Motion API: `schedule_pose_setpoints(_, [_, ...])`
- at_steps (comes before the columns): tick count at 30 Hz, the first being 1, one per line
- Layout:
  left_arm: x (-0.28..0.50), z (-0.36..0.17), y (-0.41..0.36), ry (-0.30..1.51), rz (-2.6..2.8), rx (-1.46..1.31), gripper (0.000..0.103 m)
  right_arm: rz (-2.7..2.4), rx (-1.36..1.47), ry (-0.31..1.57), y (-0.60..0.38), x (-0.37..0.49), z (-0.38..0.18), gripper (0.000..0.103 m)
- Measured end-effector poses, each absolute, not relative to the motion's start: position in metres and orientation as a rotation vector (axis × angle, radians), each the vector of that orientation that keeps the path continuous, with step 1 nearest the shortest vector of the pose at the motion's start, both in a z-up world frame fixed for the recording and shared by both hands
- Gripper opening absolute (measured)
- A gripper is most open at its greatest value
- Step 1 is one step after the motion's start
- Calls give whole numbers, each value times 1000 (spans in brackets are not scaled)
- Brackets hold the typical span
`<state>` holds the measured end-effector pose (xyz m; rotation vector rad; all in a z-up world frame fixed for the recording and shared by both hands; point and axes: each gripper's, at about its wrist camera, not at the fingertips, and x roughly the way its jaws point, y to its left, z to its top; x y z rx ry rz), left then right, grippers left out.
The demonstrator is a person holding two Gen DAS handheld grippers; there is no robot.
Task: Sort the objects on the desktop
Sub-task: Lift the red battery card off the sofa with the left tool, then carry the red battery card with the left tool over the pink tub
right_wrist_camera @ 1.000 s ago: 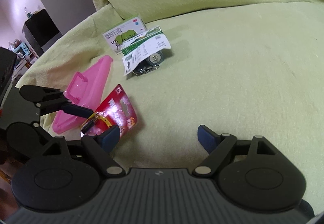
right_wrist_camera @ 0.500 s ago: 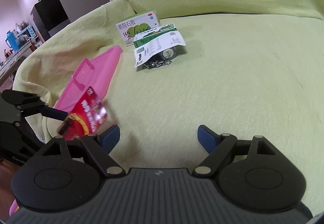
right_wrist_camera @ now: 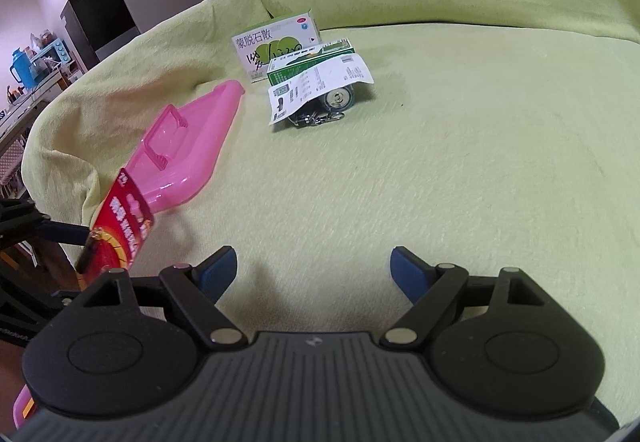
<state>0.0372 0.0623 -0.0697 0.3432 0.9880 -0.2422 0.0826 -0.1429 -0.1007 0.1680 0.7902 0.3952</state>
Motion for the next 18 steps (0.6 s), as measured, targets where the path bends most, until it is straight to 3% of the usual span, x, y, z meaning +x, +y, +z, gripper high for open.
schedule_pose_setpoints(18, [10, -63, 88, 965, -134, 281, 82, 377, 136, 783, -139, 81, -100, 82])
